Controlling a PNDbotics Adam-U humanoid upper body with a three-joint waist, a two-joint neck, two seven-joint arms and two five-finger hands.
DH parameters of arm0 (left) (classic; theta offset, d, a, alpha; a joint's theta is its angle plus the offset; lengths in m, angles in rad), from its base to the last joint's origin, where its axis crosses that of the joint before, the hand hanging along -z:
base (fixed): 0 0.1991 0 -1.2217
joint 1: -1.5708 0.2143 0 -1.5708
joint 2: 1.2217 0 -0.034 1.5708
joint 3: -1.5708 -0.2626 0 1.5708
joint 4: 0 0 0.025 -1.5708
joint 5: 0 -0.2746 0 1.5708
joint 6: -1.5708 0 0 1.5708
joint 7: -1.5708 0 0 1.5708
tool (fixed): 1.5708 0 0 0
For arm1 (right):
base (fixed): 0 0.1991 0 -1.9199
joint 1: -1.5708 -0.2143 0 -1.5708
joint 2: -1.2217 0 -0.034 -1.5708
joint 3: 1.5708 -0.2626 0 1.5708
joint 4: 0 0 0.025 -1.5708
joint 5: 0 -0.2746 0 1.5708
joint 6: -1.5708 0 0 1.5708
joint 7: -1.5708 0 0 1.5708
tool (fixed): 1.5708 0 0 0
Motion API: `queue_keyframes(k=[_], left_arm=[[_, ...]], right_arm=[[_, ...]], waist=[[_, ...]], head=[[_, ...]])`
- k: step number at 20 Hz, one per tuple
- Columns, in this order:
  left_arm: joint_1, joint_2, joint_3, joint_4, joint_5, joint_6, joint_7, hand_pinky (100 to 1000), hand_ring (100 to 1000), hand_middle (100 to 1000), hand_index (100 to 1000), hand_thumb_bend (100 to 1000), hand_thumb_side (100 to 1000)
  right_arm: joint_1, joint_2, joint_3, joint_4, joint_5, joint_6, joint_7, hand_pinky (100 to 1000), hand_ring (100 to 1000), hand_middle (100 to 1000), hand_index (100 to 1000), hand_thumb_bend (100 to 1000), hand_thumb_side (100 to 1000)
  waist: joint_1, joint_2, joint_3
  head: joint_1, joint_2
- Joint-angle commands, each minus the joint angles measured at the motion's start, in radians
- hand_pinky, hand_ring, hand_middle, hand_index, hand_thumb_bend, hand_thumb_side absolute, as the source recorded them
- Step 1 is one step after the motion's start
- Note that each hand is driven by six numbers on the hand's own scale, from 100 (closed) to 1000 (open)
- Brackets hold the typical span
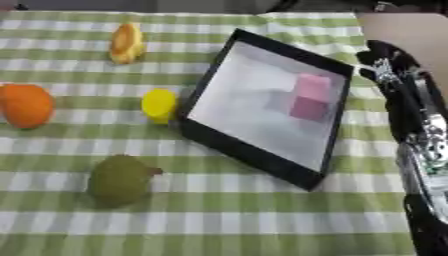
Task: Pick up objects on the table and place them in the box.
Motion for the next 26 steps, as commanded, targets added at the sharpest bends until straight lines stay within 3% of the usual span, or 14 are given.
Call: queue_keyframes(k=[1, 4, 8, 16, 20, 26], left_arm=[[-0.016, 0.083, -0.007, -0.026, -0.019, -0.002, -0.013, 736, 1000, 866, 756, 156, 823], [-0.026, 0.209, -0.022, -0.038, -0.056, 0.002, -0.036, 759, 1000, 882, 763, 100, 793], [-0.044, 0.389, -0.036, -0.058, -0.096, 0.033, -0.062, 779, 1000, 890, 775, 100, 775], [-0.078, 0.718, -0.102, -0.033, -0.088, 0.226, -0.157, 818, 1000, 895, 801, 100, 736], [-0.121, 0.855, -0.153, 0.002, -0.114, 0.304, -0.269, 830, 1000, 887, 841, 112, 695], [-0.242, 0.935, -0.214, 0.055, -0.301, 0.280, -0.601, 846, 1000, 876, 881, 292, 729]], right_arm=[[-0.005, -0.029, -0.005, -0.019, 0.004, -0.002, 0.003, 872, 865, 704, 823, 100, 655], [0.000, -0.036, -0.003, -0.018, 0.004, -0.002, 0.004, 872, 865, 704, 823, 100, 655], [0.007, -0.043, -0.001, -0.016, 0.007, -0.001, 0.005, 872, 865, 705, 823, 100, 656], [0.016, -0.063, 0.004, -0.015, 0.012, -0.001, 0.010, 872, 865, 707, 824, 100, 654], [0.021, -0.072, 0.008, -0.015, 0.013, -0.001, 0.013, 872, 865, 707, 824, 100, 654], [0.025, -0.082, 0.013, -0.014, 0.015, -0.003, 0.018, 871, 865, 707, 823, 100, 653]], waist=[[0.003, -0.006, -0.002], [0.010, -0.013, -0.004], [0.020, -0.021, -0.003], [0.037, -0.031, 0.002], [0.043, -0.034, 0.003], [0.048, -0.039, 0.001]], head=[[-0.001, -0.009], [-0.002, -0.006], [-0.005, -0.002], [-0.010, 0.005], [-0.011, 0.007], [-0.007, 0.008]])
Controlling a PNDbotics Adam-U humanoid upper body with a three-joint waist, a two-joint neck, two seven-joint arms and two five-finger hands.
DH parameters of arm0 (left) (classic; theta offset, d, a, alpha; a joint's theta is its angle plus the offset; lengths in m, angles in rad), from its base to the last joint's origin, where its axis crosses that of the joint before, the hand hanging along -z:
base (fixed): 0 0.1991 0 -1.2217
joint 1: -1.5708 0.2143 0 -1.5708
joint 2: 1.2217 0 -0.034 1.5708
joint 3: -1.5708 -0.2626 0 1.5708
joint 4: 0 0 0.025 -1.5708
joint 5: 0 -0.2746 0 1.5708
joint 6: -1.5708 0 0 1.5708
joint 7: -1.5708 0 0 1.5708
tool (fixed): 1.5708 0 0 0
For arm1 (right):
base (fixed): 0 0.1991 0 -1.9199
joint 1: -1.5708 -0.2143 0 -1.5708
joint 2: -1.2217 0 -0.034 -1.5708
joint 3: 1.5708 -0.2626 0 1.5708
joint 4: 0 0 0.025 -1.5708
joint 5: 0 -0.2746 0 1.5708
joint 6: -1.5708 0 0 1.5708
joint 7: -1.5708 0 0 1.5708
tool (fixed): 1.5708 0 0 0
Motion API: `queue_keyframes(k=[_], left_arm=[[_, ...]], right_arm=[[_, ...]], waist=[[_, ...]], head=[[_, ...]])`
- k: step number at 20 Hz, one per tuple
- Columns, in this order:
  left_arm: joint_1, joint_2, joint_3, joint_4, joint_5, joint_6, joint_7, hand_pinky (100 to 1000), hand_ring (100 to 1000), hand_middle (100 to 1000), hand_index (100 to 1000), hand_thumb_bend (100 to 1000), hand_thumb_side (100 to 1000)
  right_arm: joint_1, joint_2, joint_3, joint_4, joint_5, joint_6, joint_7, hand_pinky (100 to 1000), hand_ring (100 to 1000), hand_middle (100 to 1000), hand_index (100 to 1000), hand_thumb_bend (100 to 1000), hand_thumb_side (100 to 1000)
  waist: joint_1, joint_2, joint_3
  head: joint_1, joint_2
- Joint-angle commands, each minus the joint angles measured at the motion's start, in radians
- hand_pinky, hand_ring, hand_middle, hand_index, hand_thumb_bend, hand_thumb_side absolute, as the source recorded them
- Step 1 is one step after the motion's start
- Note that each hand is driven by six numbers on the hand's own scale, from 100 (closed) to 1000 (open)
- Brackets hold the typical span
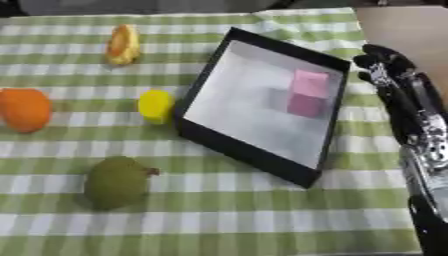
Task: Pick up objects on the table and place them in the box.
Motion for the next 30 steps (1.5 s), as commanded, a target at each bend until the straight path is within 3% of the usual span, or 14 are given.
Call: queue_keyframes(k=[1, 5, 8, 11, 13, 19, 20, 21, 23, 25, 27, 30], left_arm=[[-0.063, 0.065, -0.017, 0.037, -0.106, -0.032, -0.183, 843, 1000, 861, 883, 297, 726], [-0.148, 0.057, -0.052, 0.098, -0.238, -0.147, -0.402, 823, 895, 810, 876, 295, 766], [-0.190, 0.045, -0.073, 0.138, -0.274, -0.219, -0.504, 822, 864, 806, 875, 300, 777], [-0.207, 0.038, -0.076, 0.163, -0.289, -0.252, -0.535, 822, 864, 806, 875, 300, 777], [-0.218, 0.033, -0.094, 0.164, -0.291, -0.270, -0.552, 821, 813, 801, 872, 315, 784], [-0.261, 0.009, -0.133, 0.198, -0.321, -0.292, -0.603, 825, 823, 810, 880, 360, 773], [-0.269, 0.004, -0.140, 0.206, -0.333, -0.291, -0.606, 831, 833, 819, 887, 400, 723], [-0.276, -0.002, -0.146, 0.212, -0.347, -0.291, -0.608, 847, 848, 829, 896, 458, 547], [-0.287, -0.012, -0.159, 0.227, -0.377, -0.294, -0.608, 855, 857, 829, 889, 508, 302], [-0.294, -0.023, -0.172, 0.248, -0.400, -0.295, -0.617, 856, 859, 827, 884, 518, 173], [-0.300, -0.030, -0.181, 0.263, -0.415, -0.298, -0.625, 854, 856, 822, 881, 531, 100], [-0.310, -0.037, -0.189, 0.278, -0.442, -0.300, -0.633, 852, 854, 815, 877, 546, 100]], right_arm=[[-0.001, -0.036, 0.000, -0.014, 0.006, -0.003, 0.005, 871, 865, 707, 823, 100, 653], [0.002, -0.040, 0.001, -0.013, 0.009, -0.004, 0.006, 871, 866, 708, 824, 100, 653], [0.005, -0.043, 0.002, -0.013, 0.010, -0.005, 0.007, 871, 865, 708, 823, 100, 652], [0.006, -0.044, 0.002, -0.013, 0.010, -0.005, 0.006, 871, 865, 708, 823, 100, 652], [0.004, -0.044, 0.003, -0.013, 0.010, -0.005, 0.007, 871, 865, 708, 823, 100, 652], [0.005, -0.043, -0.002, -0.014, 0.009, -0.005, 0.002, 871, 865, 708, 823, 100, 650], [0.005, -0.043, -0.002, -0.014, 0.009, -0.005, 0.002, 871, 865, 708, 823, 100, 651], [0.005, -0.043, -0.001, -0.014, 0.009, -0.005, 0.003, 871, 865, 709, 823, 100, 651], [0.006, -0.042, -0.001, -0.014, 0.010, -0.006, 0.003, 871, 866, 709, 823, 100, 652], [0.007, -0.042, -0.001, -0.014, 0.011, -0.006, 0.003, 871, 866, 709, 823, 100, 652], [0.007, -0.042, -0.001, -0.014, 0.012, -0.006, 0.003, 871, 866, 709, 823, 100, 652], [0.007, -0.042, 0.000, -0.014, 0.012, -0.007, 0.004, 870, 866, 709, 824, 100, 653]], waist=[[0.016, -0.034, -0.001], [0.019, -0.036, -0.004], [0.020, -0.037, -0.006], [0.020, -0.038, -0.005], [0.022, -0.038, -0.010], [0.021, -0.038, -0.013], [0.020, -0.038, -0.014], [0.020, -0.037, -0.015], [0.018, -0.036, -0.017], [0.017, -0.035, -0.019], [0.016, -0.034, -0.020], [0.016, -0.033, -0.020]], head=[[0.002, 0.005], [0.003, 0.005], [0.004, 0.005], [0.003, 0.005], [0.008, 0.005], [0.012, 0.005], [0.015, 0.005], [0.017, 0.005], [0.021, 0.005], [0.024, 0.005], [0.024, 0.005], [0.025, 0.005]])
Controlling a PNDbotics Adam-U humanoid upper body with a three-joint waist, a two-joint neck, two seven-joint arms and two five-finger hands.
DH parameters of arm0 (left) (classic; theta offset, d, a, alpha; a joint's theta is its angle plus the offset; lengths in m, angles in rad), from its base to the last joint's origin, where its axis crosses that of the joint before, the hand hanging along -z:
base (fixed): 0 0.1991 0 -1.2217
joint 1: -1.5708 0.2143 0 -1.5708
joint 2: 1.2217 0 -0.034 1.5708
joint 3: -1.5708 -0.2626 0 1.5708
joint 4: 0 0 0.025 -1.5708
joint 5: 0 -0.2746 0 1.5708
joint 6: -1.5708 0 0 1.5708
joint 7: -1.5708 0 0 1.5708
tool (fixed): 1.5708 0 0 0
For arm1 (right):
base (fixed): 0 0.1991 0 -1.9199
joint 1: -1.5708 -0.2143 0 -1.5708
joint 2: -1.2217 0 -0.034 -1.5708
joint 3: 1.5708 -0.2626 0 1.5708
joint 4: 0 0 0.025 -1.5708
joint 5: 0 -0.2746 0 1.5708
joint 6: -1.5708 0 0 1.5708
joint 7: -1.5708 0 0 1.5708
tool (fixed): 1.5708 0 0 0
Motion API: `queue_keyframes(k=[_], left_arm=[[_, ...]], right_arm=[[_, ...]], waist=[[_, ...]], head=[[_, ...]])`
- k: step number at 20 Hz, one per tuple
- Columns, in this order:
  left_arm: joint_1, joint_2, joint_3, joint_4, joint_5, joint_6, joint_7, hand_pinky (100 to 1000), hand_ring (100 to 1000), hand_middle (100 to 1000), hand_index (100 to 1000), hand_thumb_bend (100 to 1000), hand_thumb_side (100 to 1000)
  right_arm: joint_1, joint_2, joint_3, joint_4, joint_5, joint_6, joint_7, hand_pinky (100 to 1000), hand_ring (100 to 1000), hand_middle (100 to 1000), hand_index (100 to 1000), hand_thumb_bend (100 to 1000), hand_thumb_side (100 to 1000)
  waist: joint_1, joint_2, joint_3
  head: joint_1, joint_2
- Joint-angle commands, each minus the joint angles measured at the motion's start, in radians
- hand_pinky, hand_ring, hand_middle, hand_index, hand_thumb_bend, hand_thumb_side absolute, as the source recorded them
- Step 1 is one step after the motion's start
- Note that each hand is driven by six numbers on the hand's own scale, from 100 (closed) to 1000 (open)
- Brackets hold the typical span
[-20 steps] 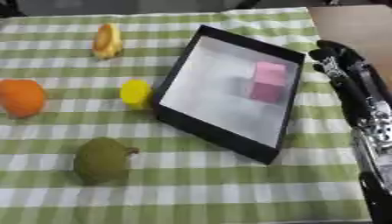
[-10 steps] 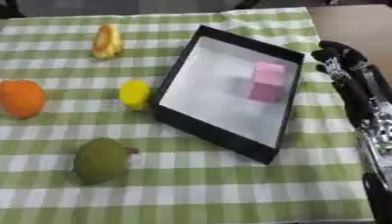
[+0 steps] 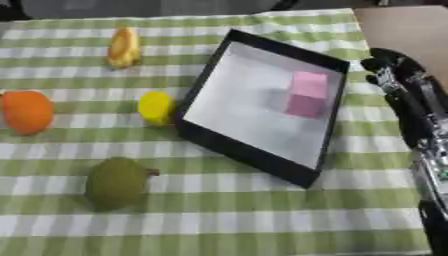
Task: Pick up objects on the table and place them in the box.
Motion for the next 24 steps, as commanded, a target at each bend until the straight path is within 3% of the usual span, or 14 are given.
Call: queue_keyframes(k=[1, 7, 24], left_arm=[[-0.025, 0.018, 0.000, 0.015, -0.032, -0.001, -0.007, 851, 854, 815, 877, 547, 100], [-0.059, -0.009, -0.014, 0.069, -0.063, 0.002, 0.010, 848, 851, 814, 879, 557, 100], [-0.189, -0.129, -0.067, 0.272, -0.012, -0.033, -0.086, 856, 860, 826, 871, 532, 291]], right_arm=[[-0.003, -0.027, -0.005, -0.014, 0.005, -0.003, 0.001, 870, 866, 709, 824, 100, 653], [0.000, -0.028, -0.003, -0.013, 0.007, -0.003, 0.003, 870, 866, 710, 824, 100, 653], [-0.003, -0.031, 0.002, -0.014, -0.005, -0.007, 0.009, 870, 867, 712, 824, 100, 646]], waist=[[0.006, -0.026, 0.000], [0.003, -0.027, 0.000], [-0.007, -0.038, -0.006]], head=[[0.004, 0.005], [0.005, 0.005], [0.052, 0.005]])
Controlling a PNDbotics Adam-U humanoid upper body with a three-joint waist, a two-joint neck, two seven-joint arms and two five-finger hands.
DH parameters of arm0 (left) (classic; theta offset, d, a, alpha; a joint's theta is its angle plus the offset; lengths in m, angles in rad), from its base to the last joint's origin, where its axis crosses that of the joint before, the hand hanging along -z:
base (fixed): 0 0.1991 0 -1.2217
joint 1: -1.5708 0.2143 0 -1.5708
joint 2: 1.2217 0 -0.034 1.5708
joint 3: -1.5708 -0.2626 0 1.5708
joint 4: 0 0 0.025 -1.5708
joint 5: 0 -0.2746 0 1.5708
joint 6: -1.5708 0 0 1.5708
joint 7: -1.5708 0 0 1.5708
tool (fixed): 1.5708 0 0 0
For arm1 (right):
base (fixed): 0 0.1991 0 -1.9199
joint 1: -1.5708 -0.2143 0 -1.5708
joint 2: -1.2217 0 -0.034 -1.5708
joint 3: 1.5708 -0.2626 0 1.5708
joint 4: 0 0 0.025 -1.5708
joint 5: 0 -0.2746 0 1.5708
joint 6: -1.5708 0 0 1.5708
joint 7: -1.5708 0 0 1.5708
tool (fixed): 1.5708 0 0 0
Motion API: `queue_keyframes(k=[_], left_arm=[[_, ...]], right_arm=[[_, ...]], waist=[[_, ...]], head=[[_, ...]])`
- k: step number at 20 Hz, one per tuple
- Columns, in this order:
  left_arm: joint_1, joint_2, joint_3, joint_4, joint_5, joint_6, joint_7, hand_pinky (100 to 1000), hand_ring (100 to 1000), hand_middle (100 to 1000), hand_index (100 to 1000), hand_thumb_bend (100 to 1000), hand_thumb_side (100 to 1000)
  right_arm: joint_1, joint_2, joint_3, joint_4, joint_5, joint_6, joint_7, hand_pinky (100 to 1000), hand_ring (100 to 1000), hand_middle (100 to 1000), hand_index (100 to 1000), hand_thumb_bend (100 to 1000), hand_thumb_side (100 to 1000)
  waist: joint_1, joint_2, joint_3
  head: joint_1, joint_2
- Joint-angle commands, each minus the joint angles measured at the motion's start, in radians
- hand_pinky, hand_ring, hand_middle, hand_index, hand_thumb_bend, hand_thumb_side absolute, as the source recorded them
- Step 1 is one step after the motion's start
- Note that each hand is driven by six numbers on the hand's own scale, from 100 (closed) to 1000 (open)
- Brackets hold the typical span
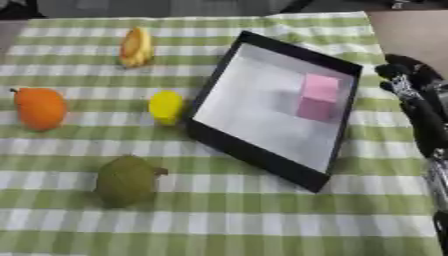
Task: Pick up objects on the table and place them in the box.
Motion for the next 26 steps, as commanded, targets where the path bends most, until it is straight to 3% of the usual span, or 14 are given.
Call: queue_keyframes(k=[1, 5, 17, 26], left_arm=[[-0.029, 0.014, 0.006, 0.023, 0.006, -0.006, -0.021, 856, 861, 826, 871, 532, 293], [-0.042, 0.002, 0.014, 0.055, 0.007, -0.011, -0.034, 858, 864, 829, 873, 527, 319], [-0.074, -0.017, 0.021, 0.067, -0.015, -0.021, -0.008, 856, 862, 828, 877, 526, 280], [-0.124, -0.064, -0.005, 0.085, -0.102, -0.044, 0.027, 864, 875, 841, 885, 582, 257]], right_arm=[[-0.011, -0.031, -0.004, -0.014, -0.006, -0.003, 0.003, 870, 867, 712, 824, 100, 646], [-0.014, -0.032, -0.004, -0.015, -0.009, -0.004, 0.004, 870, 867, 712, 824, 100, 644], [-0.010, -0.030, -0.002, -0.011, -0.006, -0.004, 0.005, 870, 867, 713, 823, 100, 649], [-0.009, -0.029, 0.001, -0.010, -0.005, -0.004, 0.009, 870, 867, 714, 823, 100, 650]], waist=[[-0.007, -0.031, 0.000], [-0.009, -0.030, -0.001], [-0.013, -0.027, -0.007], [-0.013, -0.026, -0.012]], head=[[0.008, 0.005], [0.006, 0.005], [-0.034, 0.005], [-0.011, 0.005]])
